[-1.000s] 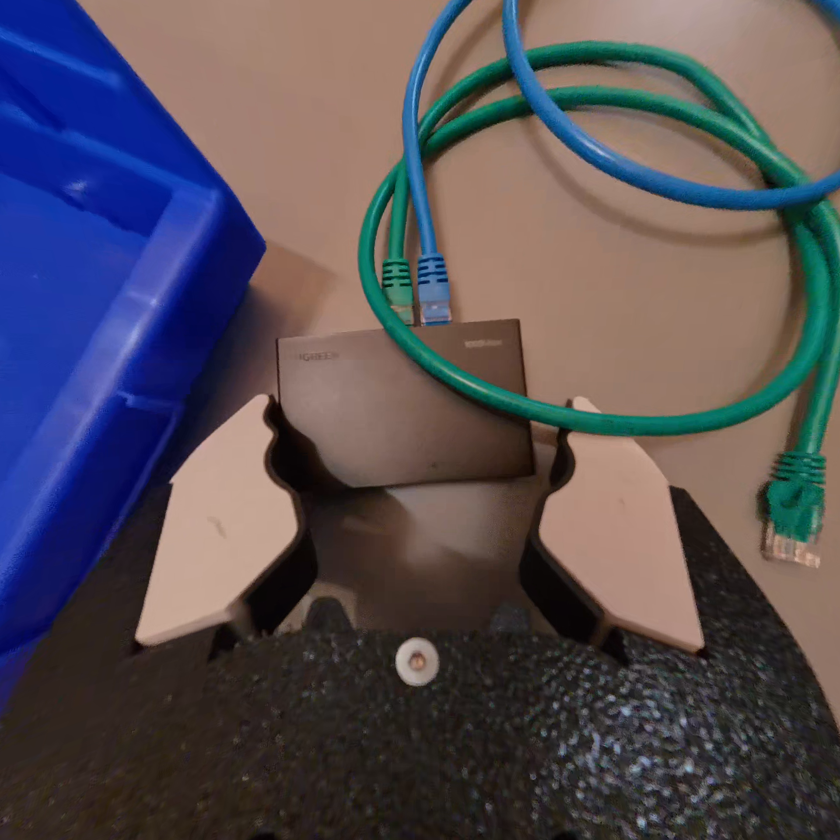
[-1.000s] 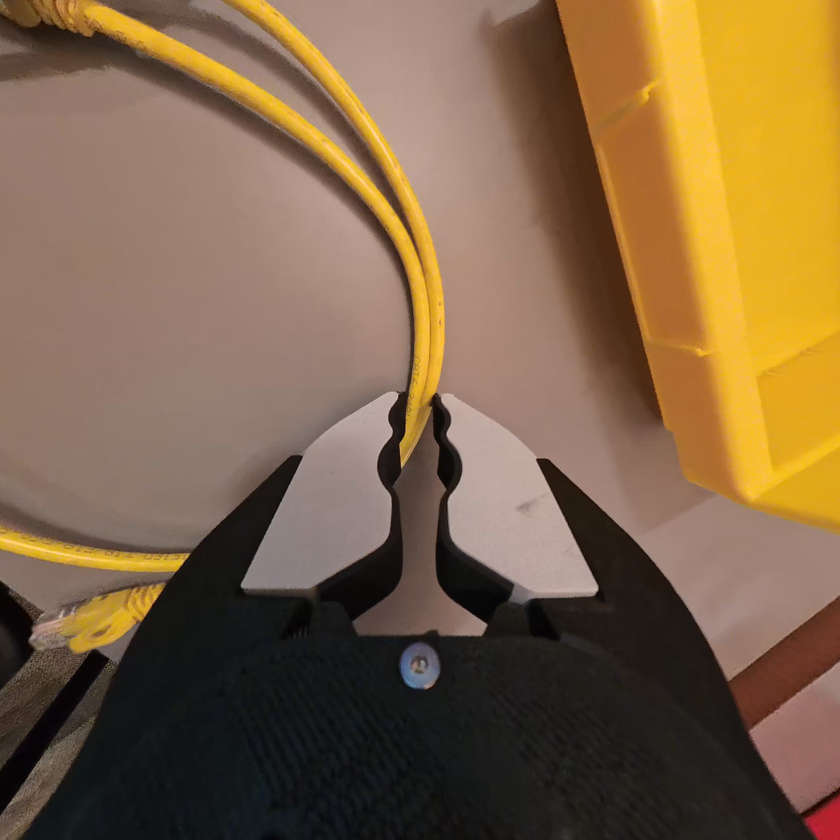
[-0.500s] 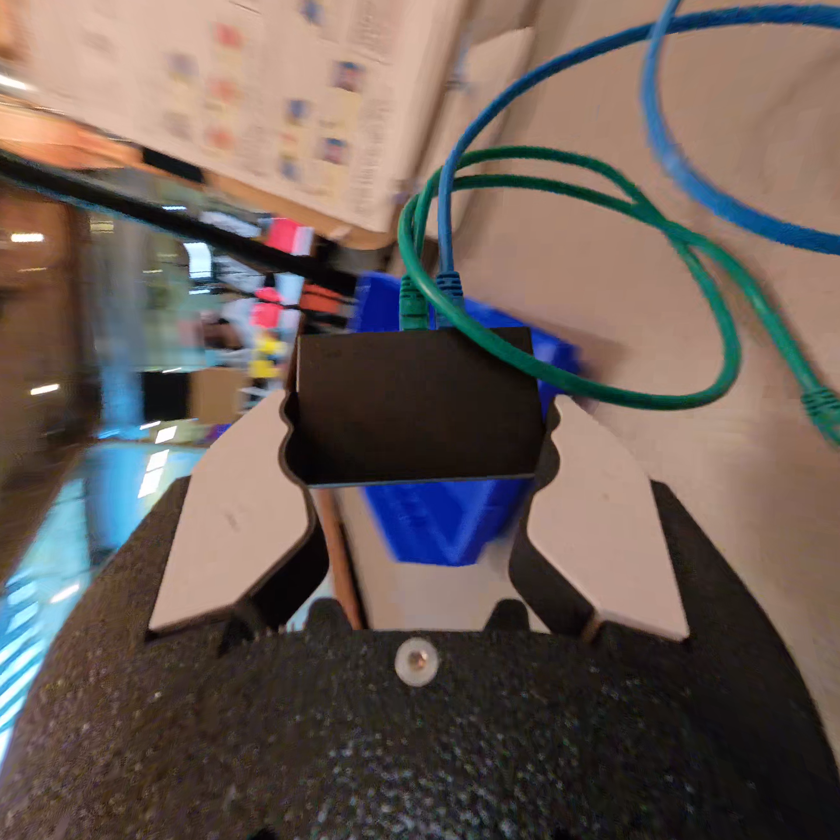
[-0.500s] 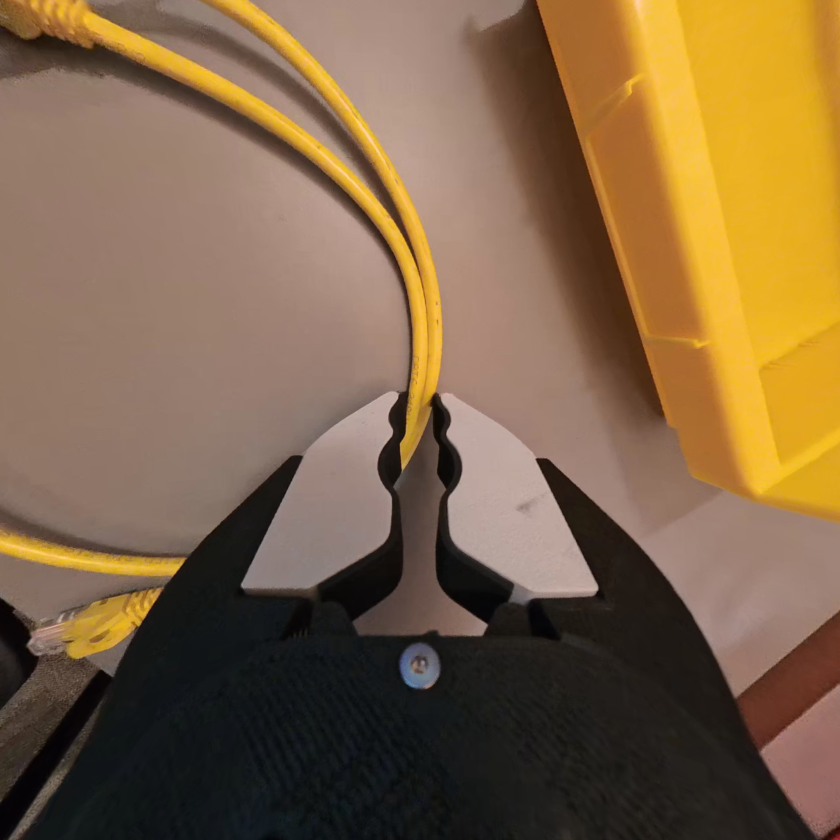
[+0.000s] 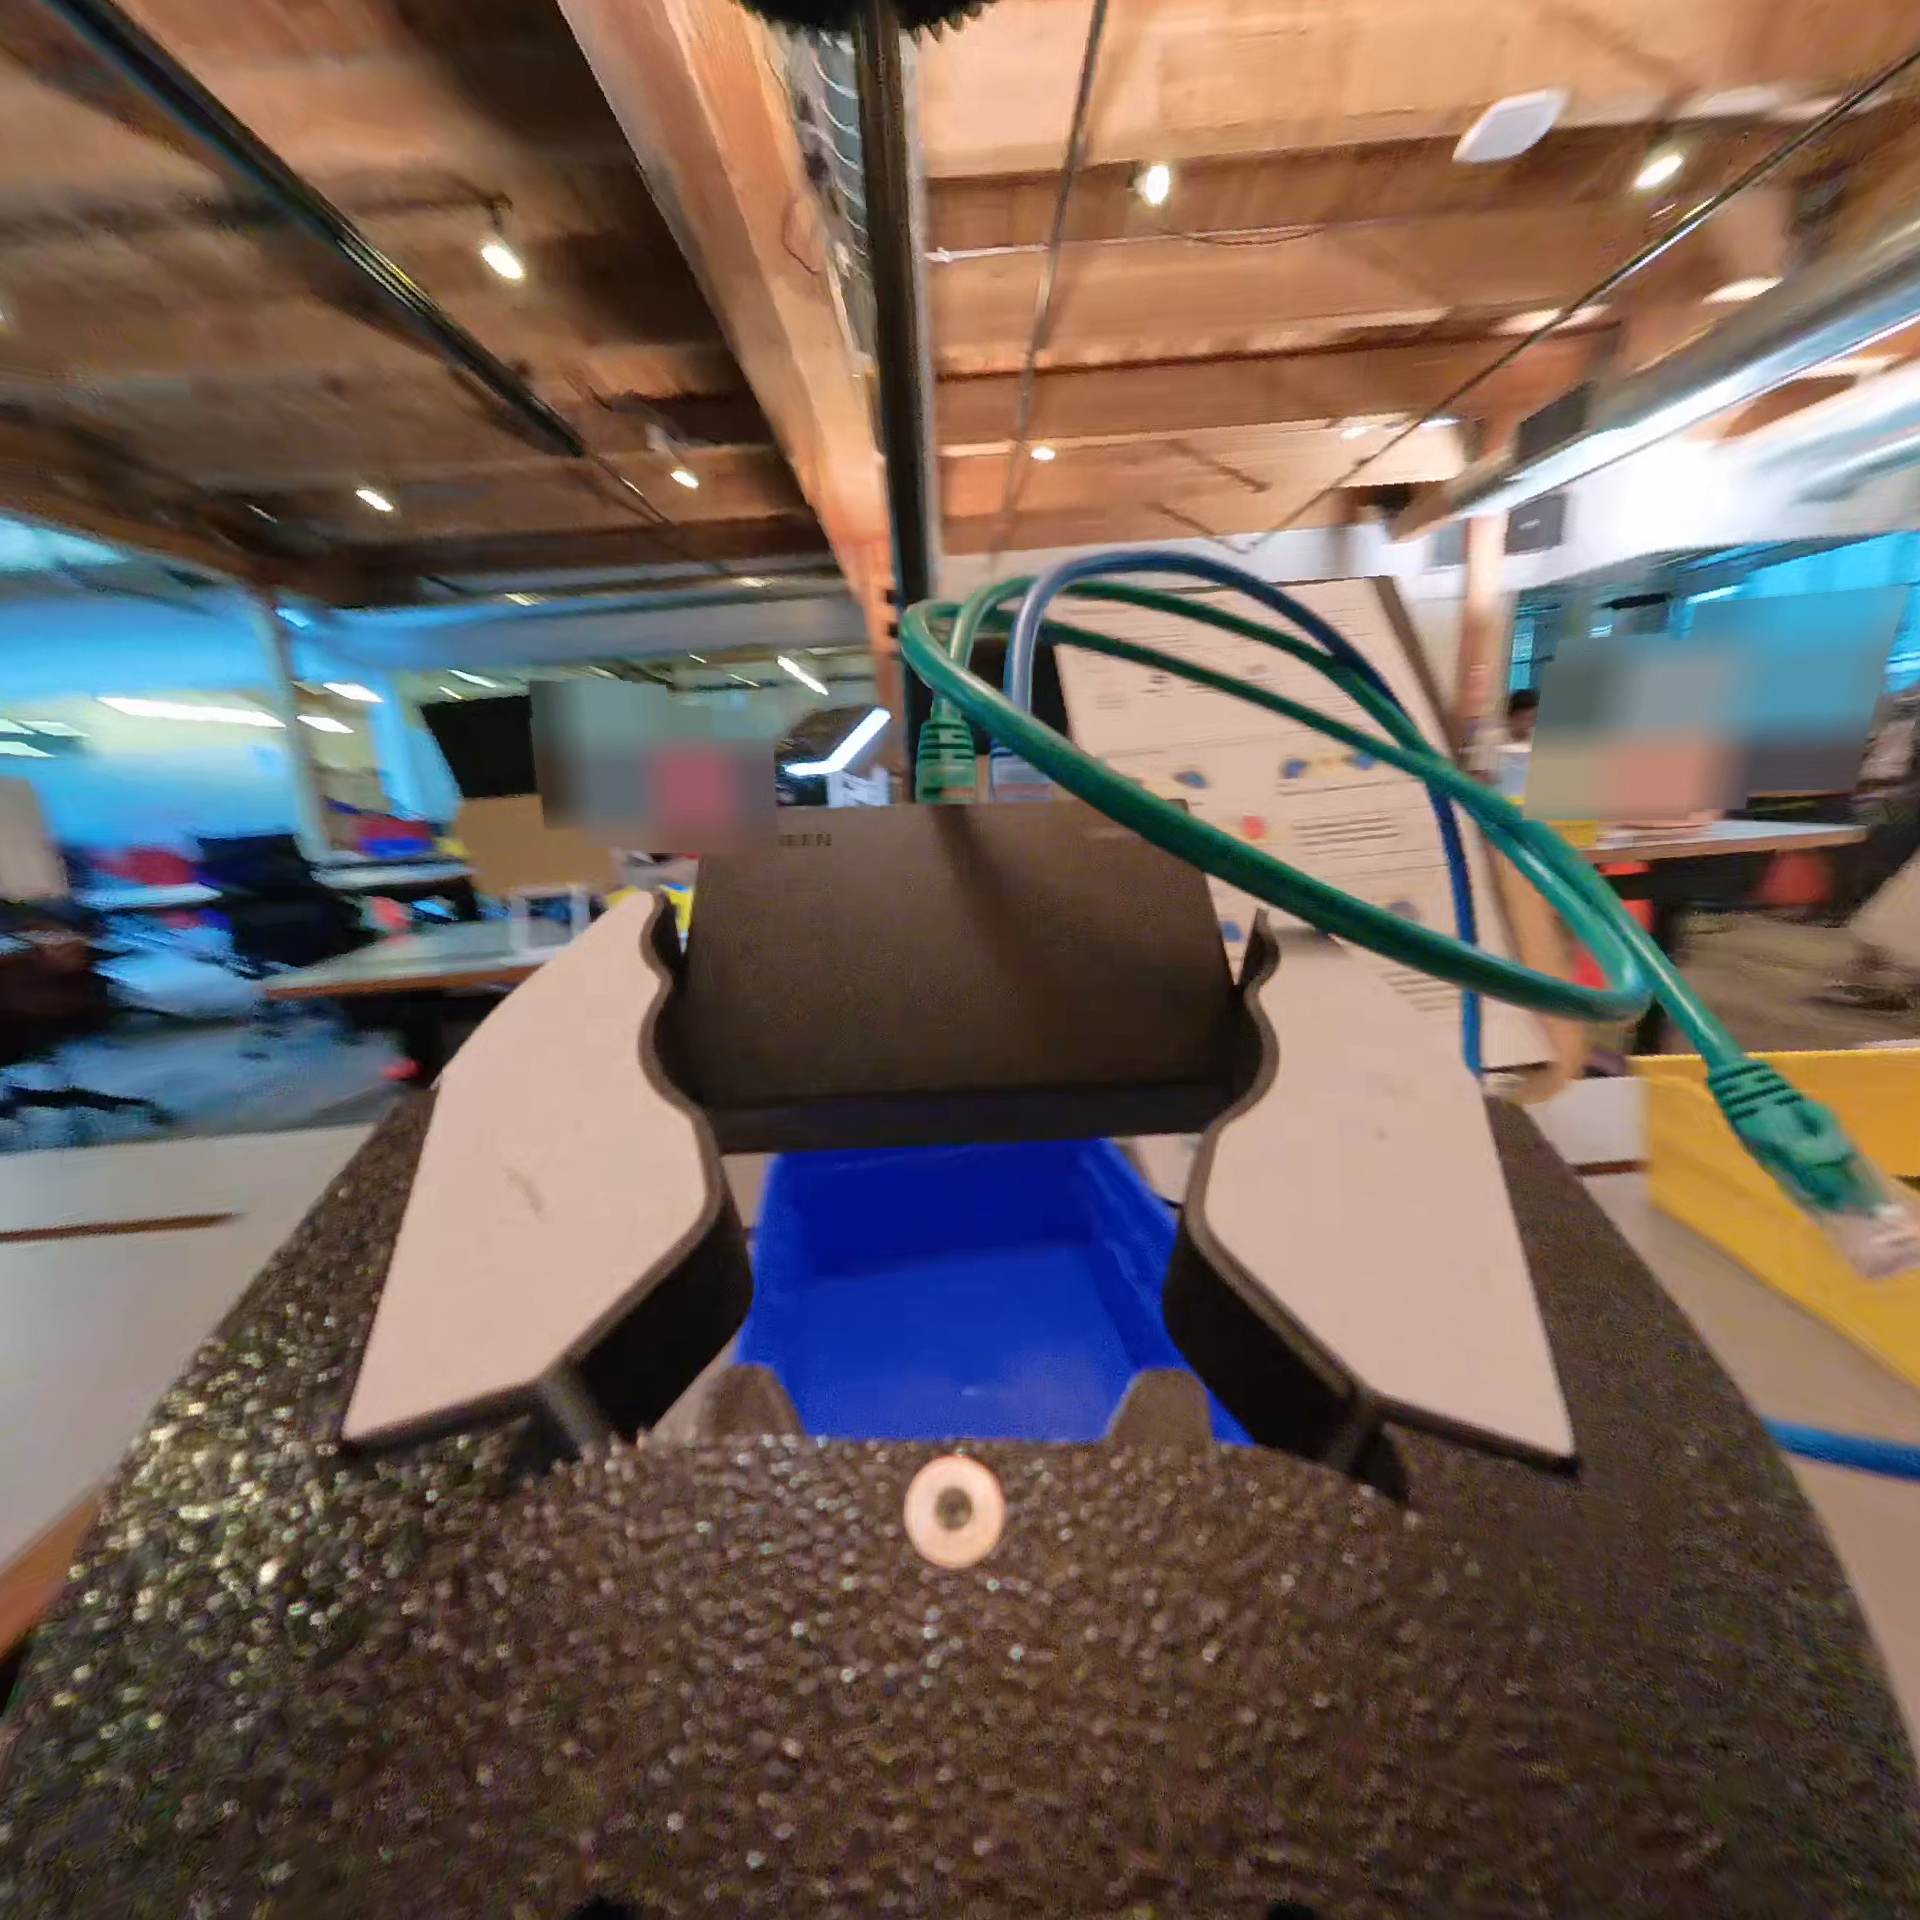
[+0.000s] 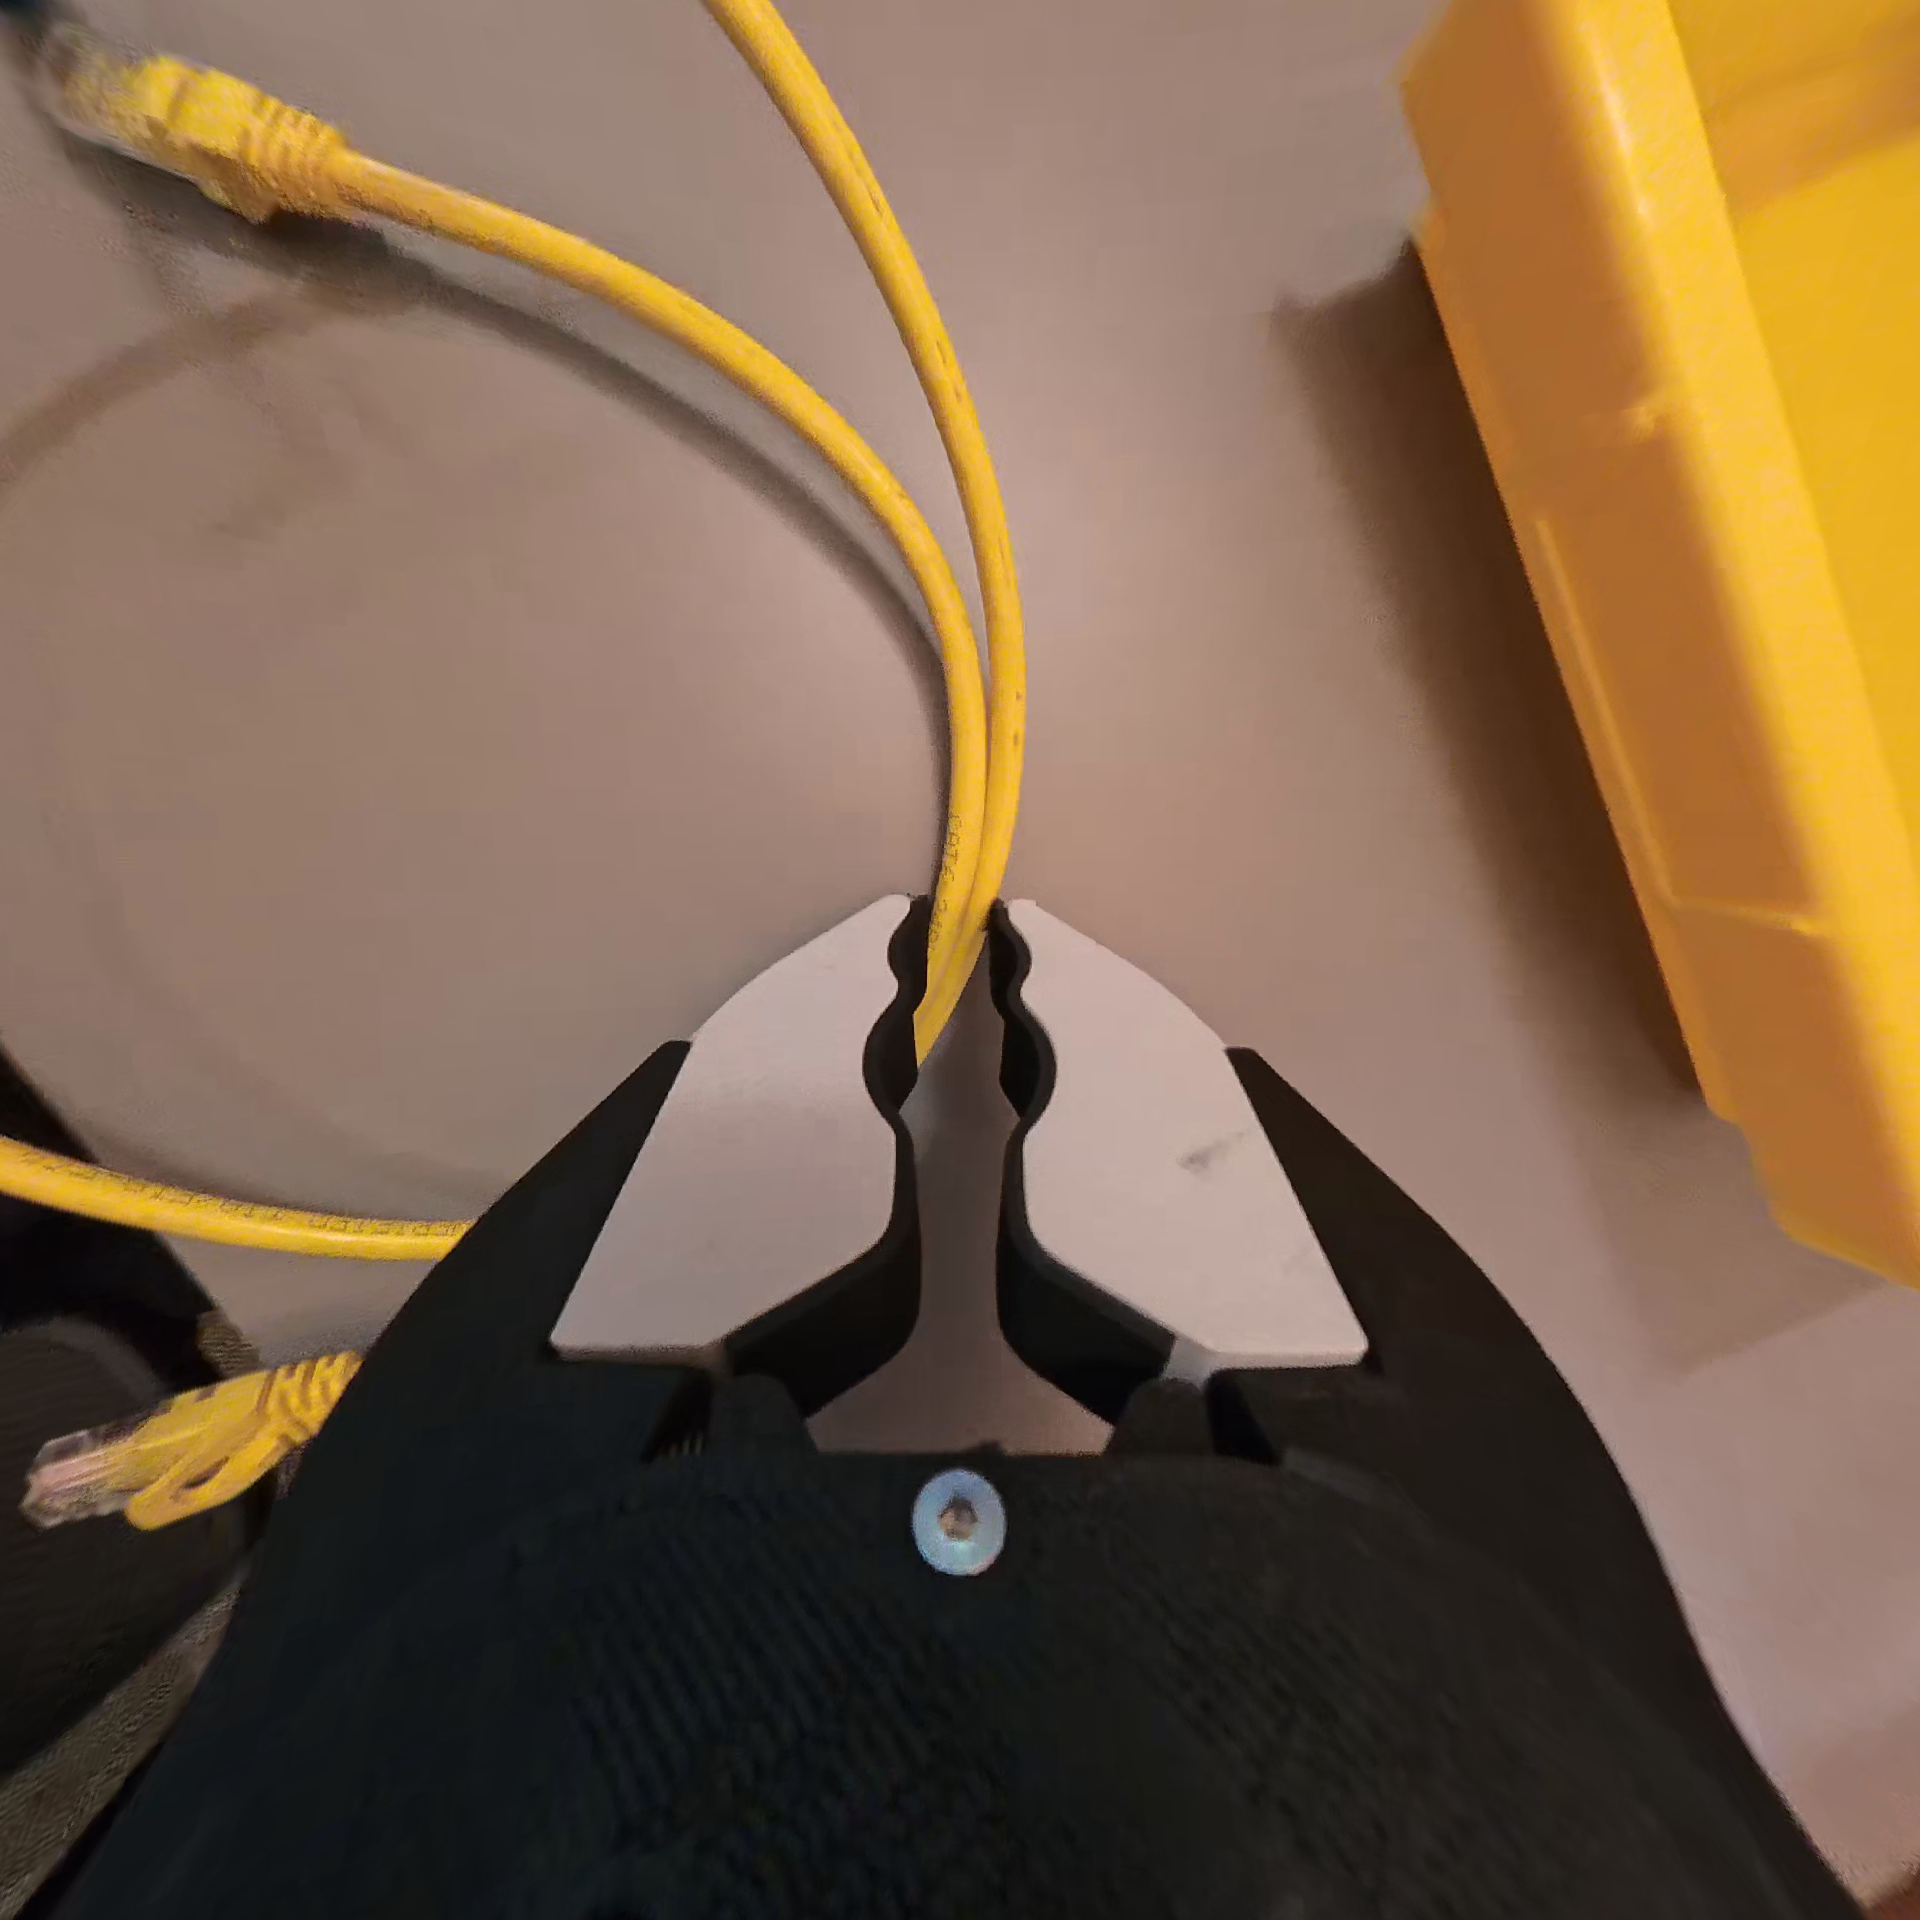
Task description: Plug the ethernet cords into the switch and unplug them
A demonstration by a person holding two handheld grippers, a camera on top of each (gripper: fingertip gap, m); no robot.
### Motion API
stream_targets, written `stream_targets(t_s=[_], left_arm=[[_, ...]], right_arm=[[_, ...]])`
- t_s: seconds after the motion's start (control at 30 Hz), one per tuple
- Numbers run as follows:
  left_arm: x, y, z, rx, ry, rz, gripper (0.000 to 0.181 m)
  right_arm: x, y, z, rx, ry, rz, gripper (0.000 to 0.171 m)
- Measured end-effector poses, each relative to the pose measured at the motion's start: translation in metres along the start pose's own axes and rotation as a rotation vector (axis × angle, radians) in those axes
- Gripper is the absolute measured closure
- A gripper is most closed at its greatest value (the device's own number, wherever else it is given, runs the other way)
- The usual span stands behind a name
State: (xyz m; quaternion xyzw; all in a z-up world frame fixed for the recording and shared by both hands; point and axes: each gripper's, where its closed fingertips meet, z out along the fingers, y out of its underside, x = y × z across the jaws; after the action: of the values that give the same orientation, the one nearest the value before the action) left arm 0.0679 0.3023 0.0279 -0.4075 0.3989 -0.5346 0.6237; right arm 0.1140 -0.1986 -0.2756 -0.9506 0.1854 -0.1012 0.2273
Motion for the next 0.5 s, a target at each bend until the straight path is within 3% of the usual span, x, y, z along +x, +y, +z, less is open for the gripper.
stream_targets(t_s=[0.2,0.27,0.3,0.37,0.5], left_arm=[[0.096,0.022,0.009,-0.074,0.236,-0.149,0.084],[0.109,-0.011,0.001,0.156,0.245,-0.310,0.181],[0.122,-0.017,0.005,0.143,0.294,-0.350,0.181],[0.164,-0.007,0.018,-0.036,0.437,-0.286,0.181],[0.222,0.056,0.018,-0.290,0.624,-0.082,0.181]], right_arm=[[-0.018,-0.038,0.017,0.076,-0.041,0.054,0.161],[-0.022,-0.056,0.023,0.134,-0.066,0.110,0.162],[-0.023,-0.064,0.024,0.162,-0.071,0.135,0.163],[-0.022,-0.072,0.031,0.169,-0.046,0.156,0.164],[-0.022,-0.071,0.034,0.136,-0.011,0.130,0.166]])
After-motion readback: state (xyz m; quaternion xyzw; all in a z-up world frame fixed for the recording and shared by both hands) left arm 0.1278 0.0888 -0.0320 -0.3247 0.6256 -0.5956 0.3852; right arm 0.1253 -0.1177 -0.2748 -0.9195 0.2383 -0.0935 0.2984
